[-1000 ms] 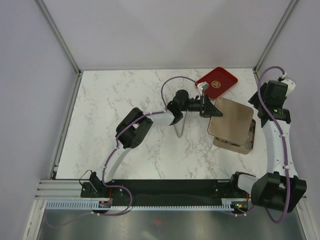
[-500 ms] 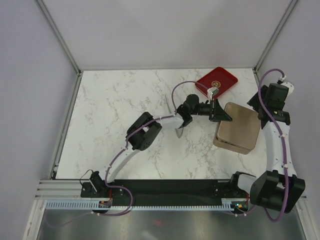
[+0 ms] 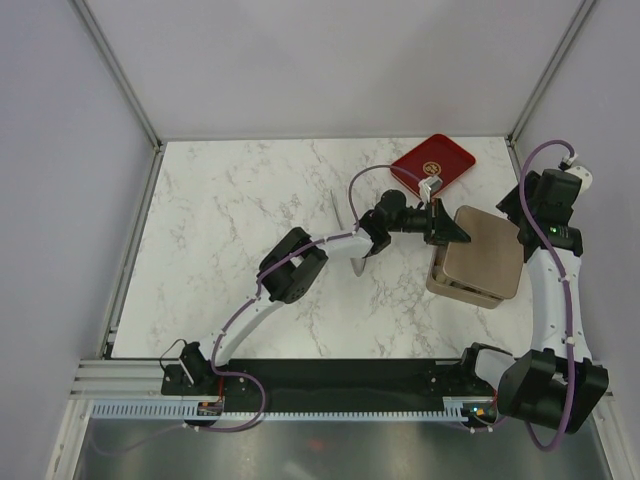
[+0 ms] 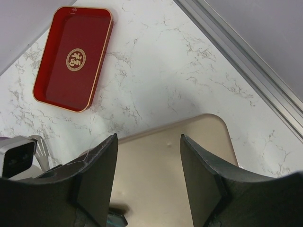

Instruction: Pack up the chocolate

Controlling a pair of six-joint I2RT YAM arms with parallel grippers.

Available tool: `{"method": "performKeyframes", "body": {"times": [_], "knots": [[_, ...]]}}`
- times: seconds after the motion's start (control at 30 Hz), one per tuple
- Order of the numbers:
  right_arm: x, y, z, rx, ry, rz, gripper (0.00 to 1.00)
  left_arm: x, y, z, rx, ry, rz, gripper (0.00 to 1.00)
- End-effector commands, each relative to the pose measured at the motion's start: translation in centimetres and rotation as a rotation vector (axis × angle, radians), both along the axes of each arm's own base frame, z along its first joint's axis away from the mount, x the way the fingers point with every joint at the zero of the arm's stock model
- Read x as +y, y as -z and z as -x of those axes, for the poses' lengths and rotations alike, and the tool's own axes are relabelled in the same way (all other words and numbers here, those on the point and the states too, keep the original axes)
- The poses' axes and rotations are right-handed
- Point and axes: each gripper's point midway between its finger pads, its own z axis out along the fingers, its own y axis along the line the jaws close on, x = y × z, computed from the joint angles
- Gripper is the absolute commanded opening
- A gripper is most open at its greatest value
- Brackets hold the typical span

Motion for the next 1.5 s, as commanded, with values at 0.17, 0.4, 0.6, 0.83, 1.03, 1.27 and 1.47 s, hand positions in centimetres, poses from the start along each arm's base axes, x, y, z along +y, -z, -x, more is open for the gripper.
{"method": "performKeyframes", "body": {"times": [0.17, 0.4, 0.6, 0.83, 1.03, 1.27, 1.47], "knots": [[0.0, -1.0, -0.2, -0.045, -0.007, 0.007, 0.63, -0.9, 0.6, -0.7, 0.021, -0.045, -0.028, 0.02], [-0.1, -0.6, -0.3, -0.038, -0.009, 0.009, 0.63, -1.2, 1.7, -1.4, 0.034, -0.069, -0.058, 0.02], [-0.1, -0.2, -0.4, -0.032, -0.011, 0.01, 0.63, -1.0, 1.9, -1.9, 0.026, -0.085, -0.085, 0.03], [-0.1, 0.0, -0.6, -0.03, -0.017, 0.007, 0.63, -0.2, 2.2, -2.0, 0.016, -0.096, -0.122, 0.1], [-0.1, 0.0, -0.6, -0.03, -0.018, 0.01, 0.63, 0.3, 2.2, -2.6, 0.007, -0.113, -0.157, 0.17], [-0.1, 0.2, -0.6, -0.026, -0.017, 0.01, 0.63, 0.8, 2.2, -3.1, -0.021, -0.138, -0.208, 0.24], [0.0, 0.3, -0.7, -0.025, -0.027, 0.005, 0.63, 1.6, 2.5, -3.7, -0.03, -0.168, -0.26, 0.34]]}}
